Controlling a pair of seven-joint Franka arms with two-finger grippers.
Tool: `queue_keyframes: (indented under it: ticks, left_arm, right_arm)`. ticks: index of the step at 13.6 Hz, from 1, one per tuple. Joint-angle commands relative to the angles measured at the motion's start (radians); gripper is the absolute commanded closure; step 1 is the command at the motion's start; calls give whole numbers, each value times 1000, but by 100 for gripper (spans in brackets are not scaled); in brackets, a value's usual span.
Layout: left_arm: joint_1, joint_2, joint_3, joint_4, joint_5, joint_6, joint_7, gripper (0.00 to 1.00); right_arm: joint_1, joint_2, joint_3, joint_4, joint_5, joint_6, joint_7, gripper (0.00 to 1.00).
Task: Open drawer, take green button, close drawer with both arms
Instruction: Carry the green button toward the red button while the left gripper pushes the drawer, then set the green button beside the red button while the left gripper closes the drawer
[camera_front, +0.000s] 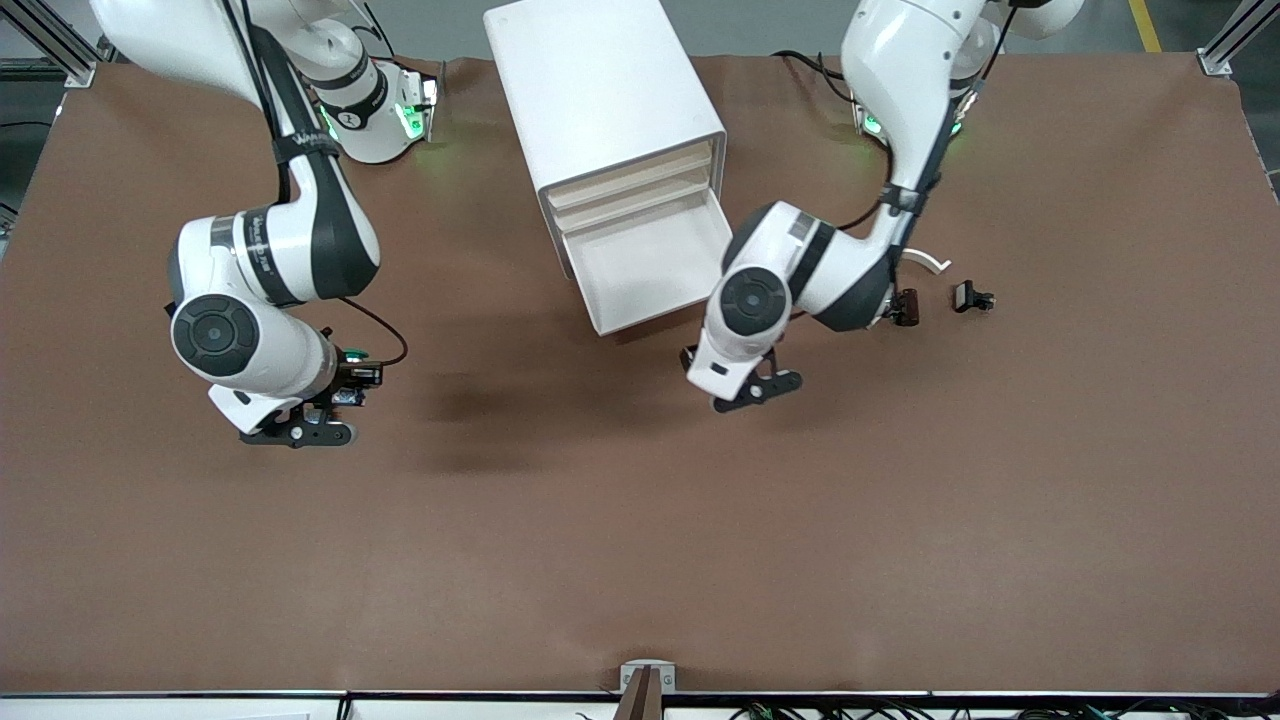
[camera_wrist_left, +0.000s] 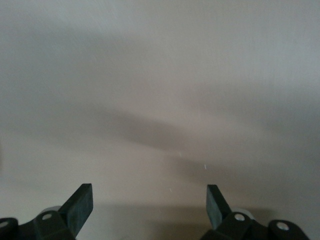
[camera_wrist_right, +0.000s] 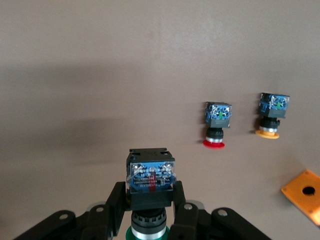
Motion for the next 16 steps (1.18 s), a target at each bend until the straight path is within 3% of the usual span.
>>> queue_keyframes:
  ticks: [1, 10, 16]
  left_arm:
    - [-56, -22, -19, -62, -14, 29, -32, 0]
    - [-55, -45, -172, -140, -71, 46, -29, 0]
    - [-61, -51, -237, -152, -143, 57, -29, 0]
  right_arm:
    - [-35, -43, 20, -95, -27, 94, -17, 88]
    - [-54, 170, 20, -75, -37, 349, 15, 89]
    - [-66, 211, 20, -83, -80, 384, 17, 86]
